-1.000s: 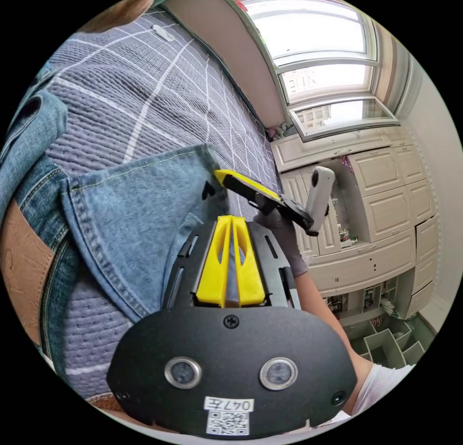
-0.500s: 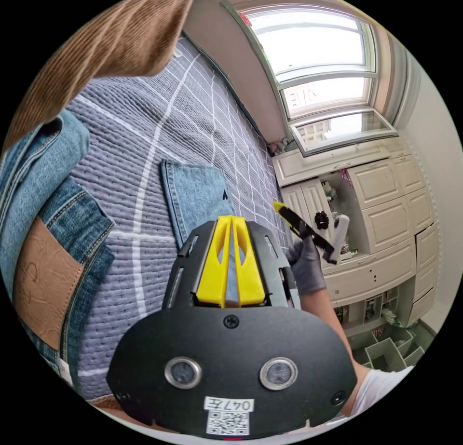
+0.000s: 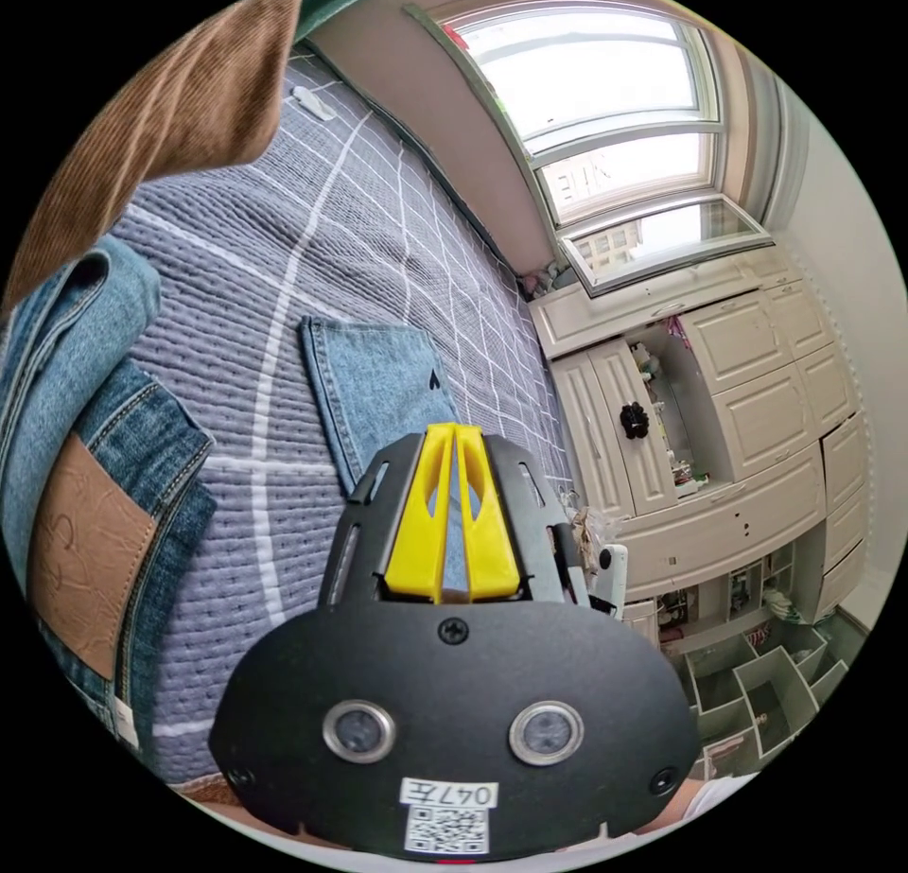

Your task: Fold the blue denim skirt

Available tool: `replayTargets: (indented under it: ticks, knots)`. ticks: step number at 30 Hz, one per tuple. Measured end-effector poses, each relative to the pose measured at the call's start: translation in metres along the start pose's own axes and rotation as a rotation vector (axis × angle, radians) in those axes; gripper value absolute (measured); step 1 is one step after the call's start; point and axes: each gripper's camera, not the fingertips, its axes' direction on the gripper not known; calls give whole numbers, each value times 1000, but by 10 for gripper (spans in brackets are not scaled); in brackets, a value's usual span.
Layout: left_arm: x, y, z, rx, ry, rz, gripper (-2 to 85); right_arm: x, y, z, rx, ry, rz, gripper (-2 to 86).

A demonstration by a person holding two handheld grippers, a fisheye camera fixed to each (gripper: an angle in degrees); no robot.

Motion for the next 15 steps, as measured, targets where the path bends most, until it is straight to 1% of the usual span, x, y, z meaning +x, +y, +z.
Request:
replayTargets:
  ticks: [2,3,4,5,7,8,9,10,13,15]
  knots:
    - [5,2,1,3,2,-7,-10,-4,4,-14,67,112,-13,31]
    - [10,4,3,4,6,-5,-10,-2,7,-21,104,194,-3,61]
    - [17,5,5,4,6,1,-10,5,8,-19,94,249,24,67]
    - [20,6,7,4,5,6,-10,10,9,-14,68,261,30,70]
    - [33,7,15,-3,-2,21,-10,36,13,25,-90,272,71,47]
    - [35,8,18,-5,-2,22,-10,40,16,32,-92,280,81,29]
    - [39,9,22,-8,-2,23,-10,42,26,36,-29,307,102,7]
    - [43,11,25,-13,-2,22,-10,37,34,38,14,239,53,0]
    - [57,13,28,-14,2,39,-10,21,55,37,49,57,-28,-8]
    - [73,16,25,4,22,81,-10,10,69,18,104,44,-53,-10]
